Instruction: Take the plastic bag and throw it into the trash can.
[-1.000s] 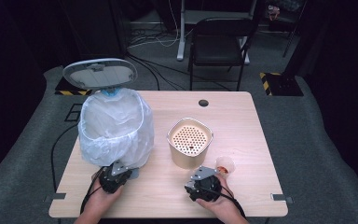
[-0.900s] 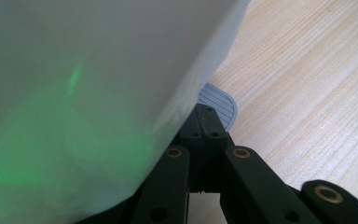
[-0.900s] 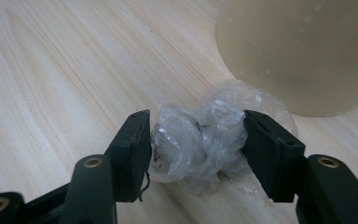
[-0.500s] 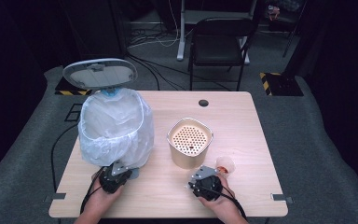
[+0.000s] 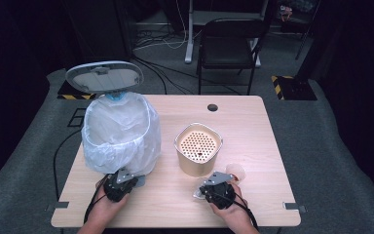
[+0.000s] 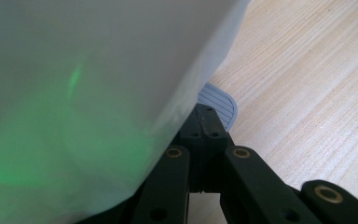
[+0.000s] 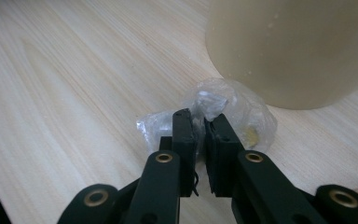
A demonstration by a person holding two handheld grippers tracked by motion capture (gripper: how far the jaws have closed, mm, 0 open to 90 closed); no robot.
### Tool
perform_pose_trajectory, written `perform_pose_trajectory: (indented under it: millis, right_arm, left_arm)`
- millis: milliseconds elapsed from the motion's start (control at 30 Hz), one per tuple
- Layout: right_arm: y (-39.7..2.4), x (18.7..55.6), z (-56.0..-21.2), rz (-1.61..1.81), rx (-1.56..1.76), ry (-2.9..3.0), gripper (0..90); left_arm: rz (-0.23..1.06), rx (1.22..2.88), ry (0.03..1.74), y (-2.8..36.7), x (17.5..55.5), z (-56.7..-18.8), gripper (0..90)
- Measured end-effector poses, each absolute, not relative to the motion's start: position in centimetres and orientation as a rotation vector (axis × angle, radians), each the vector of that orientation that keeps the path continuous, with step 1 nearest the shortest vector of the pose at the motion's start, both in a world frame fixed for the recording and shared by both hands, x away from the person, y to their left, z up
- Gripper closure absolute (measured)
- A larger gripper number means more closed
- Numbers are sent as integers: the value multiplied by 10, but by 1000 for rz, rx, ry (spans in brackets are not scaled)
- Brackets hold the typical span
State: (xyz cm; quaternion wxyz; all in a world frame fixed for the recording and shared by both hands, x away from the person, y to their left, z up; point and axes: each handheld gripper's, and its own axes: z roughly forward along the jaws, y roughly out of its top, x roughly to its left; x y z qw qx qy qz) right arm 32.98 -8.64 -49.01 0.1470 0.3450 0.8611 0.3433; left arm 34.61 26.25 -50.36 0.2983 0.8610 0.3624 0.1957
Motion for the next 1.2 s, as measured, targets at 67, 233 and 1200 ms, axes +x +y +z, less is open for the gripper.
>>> perform_pose_trajectory:
  millis: [67,233,1200]
  right_arm:
    - [-88,329,-487,1001,986,2483,837]
    - [-88,326,-480,1037,1005,2502,836]
    - [-90,316,-415,1325,873,2501,834]
  left_arm:
    - [520,2287,963,263,346,-504,900]
    - [519,2286,964,262,346,-504,900]
    - [529,2277,969,262,346,-504,900]
